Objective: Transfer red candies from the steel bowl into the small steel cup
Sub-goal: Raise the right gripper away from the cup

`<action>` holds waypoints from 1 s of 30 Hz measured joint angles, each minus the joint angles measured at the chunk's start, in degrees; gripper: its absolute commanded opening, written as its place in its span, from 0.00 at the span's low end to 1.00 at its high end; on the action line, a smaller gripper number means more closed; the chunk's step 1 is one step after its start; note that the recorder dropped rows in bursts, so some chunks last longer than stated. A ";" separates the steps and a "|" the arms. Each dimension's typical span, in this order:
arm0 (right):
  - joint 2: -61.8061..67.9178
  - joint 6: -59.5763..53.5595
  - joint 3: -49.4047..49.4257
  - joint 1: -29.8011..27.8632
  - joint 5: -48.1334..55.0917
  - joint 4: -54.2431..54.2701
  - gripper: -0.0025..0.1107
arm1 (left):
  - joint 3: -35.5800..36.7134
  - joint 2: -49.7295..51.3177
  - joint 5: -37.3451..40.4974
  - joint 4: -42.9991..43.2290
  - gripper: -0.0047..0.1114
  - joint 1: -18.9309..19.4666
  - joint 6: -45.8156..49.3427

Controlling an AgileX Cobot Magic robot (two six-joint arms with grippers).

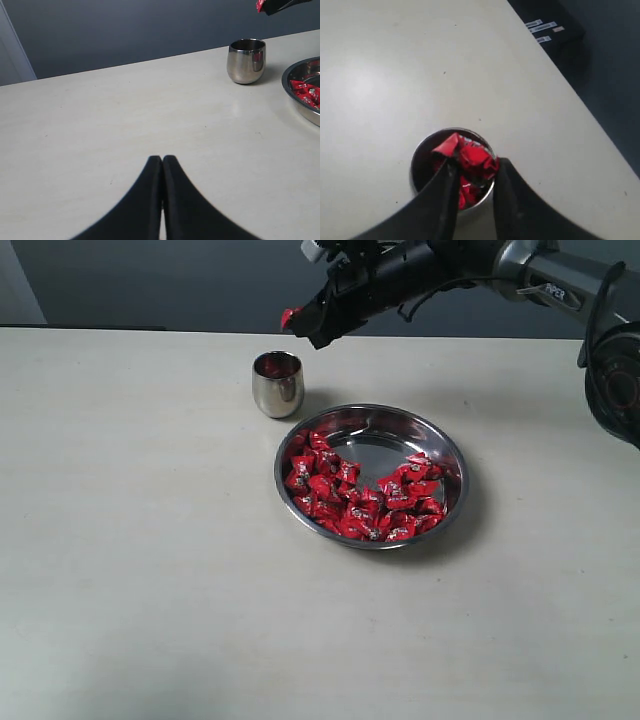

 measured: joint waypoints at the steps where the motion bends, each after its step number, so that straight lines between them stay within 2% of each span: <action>1: 0.00 -0.25 0.00 0.61 -1.08 -0.48 0.02 | 0.00 0.00 0.00 0.00 0.04 0.00 0.00; 12: 0.46 -0.61 0.00 1.39 -1.66 -2.32 0.02 | 0.00 0.00 0.00 0.00 0.04 0.00 0.00; 14: 0.46 -0.61 0.00 1.39 -1.74 -2.43 0.08 | 0.00 0.00 0.00 0.00 0.04 0.00 0.00; 15: 0.46 -0.61 0.00 1.39 -1.86 -2.72 0.16 | 0.00 0.00 0.00 0.00 0.04 0.00 0.00; 18: 0.54 0.03 0.00 1.39 -1.96 -4.66 0.29 | 0.00 0.00 0.00 0.00 0.04 0.00 0.00; 26: 0.58 1.13 0.00 1.39 -2.59 -5.43 0.32 | 0.00 0.00 0.00 0.00 0.04 0.00 0.00; 30: 0.58 1.27 0.00 1.63 -2.05 -7.60 0.40 | 0.00 0.00 0.00 0.00 0.04 0.00 0.00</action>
